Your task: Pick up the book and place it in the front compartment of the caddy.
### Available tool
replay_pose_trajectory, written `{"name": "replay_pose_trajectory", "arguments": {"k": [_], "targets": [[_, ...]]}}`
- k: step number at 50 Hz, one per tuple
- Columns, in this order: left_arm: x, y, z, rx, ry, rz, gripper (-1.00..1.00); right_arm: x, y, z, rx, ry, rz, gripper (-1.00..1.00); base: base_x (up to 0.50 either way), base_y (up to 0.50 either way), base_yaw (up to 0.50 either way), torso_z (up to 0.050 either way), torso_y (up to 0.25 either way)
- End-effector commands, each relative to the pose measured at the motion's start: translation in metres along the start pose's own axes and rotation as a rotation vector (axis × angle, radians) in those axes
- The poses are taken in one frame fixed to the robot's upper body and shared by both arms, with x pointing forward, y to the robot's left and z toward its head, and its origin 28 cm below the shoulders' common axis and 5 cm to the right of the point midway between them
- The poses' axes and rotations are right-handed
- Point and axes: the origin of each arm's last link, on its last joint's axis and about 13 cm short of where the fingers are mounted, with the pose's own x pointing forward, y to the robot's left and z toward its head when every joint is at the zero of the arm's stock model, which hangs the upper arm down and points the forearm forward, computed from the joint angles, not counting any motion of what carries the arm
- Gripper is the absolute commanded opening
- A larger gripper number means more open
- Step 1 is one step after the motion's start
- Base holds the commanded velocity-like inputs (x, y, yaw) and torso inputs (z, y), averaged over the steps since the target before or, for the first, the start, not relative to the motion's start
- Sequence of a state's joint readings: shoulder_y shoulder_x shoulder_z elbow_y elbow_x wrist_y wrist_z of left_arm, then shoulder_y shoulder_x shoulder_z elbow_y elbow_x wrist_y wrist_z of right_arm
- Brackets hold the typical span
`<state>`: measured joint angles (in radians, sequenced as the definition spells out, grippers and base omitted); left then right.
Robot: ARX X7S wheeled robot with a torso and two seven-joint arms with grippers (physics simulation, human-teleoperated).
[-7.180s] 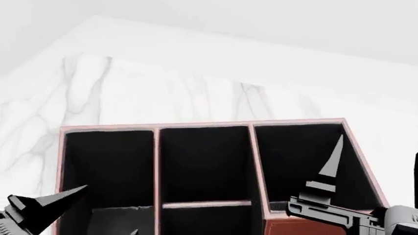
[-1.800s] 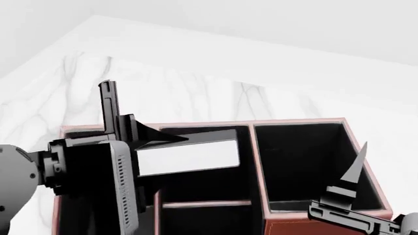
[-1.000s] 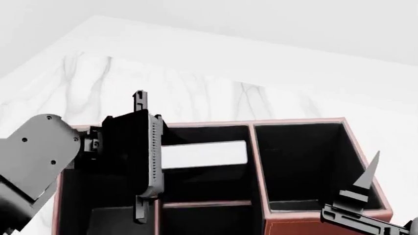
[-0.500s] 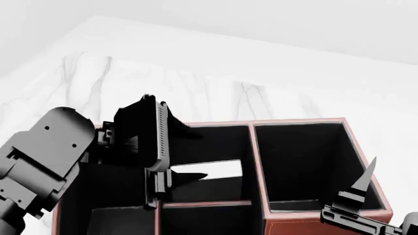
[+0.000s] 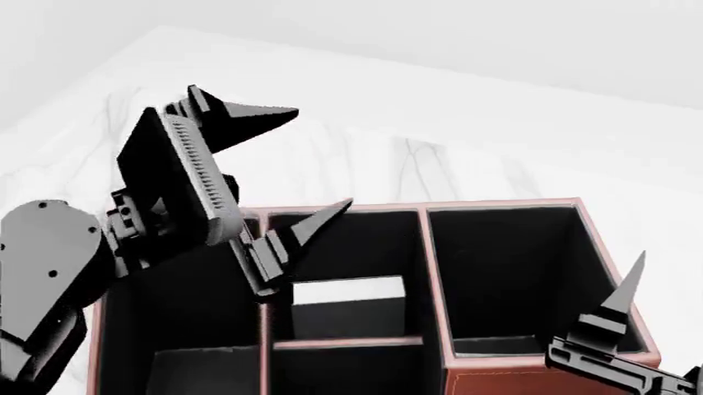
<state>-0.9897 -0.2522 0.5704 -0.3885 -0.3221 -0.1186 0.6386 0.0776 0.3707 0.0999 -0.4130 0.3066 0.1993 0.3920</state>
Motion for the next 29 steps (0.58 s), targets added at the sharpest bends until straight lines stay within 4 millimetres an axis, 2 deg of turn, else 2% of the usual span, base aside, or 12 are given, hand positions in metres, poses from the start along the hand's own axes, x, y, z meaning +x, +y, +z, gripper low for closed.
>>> {"name": "replay_pose_trajectory", "arguments": {"k": [1,2,3,5,6,8,10,12,17,22,29], "targets": [[-0.064,-0.042,0.039,-0.029,-0.228,0.425,1.00,-0.003,0.002,0.018,0.049,-0.065,0.004,1.00,0.00,0.00,0.00,0.000,0.000],[-0.068,-0.046,0.039,-0.020,-0.237,0.455,1.00,-0.004,0.002,0.018,0.051,-0.070,0.008,1.00,0.00,0.00,0.00,0.000,0.000],[-0.078,-0.056,0.041,-0.121,-0.264,0.498,1.00,-0.005,0.004,0.021,0.049,-0.084,0.014,1.00,0.00,0.00,0.00,0.000,0.000],[-0.086,-0.065,0.038,-0.094,-0.294,0.581,1.00,-0.006,0.006,0.025,0.047,-0.098,0.018,1.00,0.00,0.00,0.00,0.000,0.000],[-0.093,-0.074,0.038,-0.145,-0.309,0.625,1.00,-0.009,0.006,0.024,0.048,-0.109,0.022,1.00,0.00,0.00,0.00,0.000,0.000],[-0.096,-0.077,0.039,-0.134,-0.330,0.664,1.00,-0.009,0.006,0.024,0.048,-0.115,0.023,1.00,0.00,0.00,0.00,0.000,0.000],[-0.109,-0.093,0.044,-0.041,-0.443,0.772,1.00,-0.010,0.008,0.031,0.056,-0.136,0.027,1.00,0.00,0.00,0.00,0.000,0.000],[-0.119,-0.108,0.044,-0.067,-0.485,0.822,1.00,-0.013,0.009,0.032,0.058,-0.163,0.029,1.00,0.00,0.00,0.00,0.000,0.000],[-0.133,-0.120,0.036,-0.088,-0.531,0.966,1.00,-0.017,0.009,0.036,0.067,-0.192,0.032,1.00,0.00,0.00,0.00,0.000,0.000],[-0.155,-0.124,0.052,-0.180,-0.657,1.093,1.00,-0.020,0.008,0.039,0.091,-0.223,0.019,1.00,0.00,0.00,0.00,0.000,0.000],[-0.162,-0.128,0.059,-0.143,-0.769,1.159,1.00,-0.022,0.010,0.041,0.099,-0.272,0.014,1.00,0.00,0.00,0.00,0.000,0.000]]}}
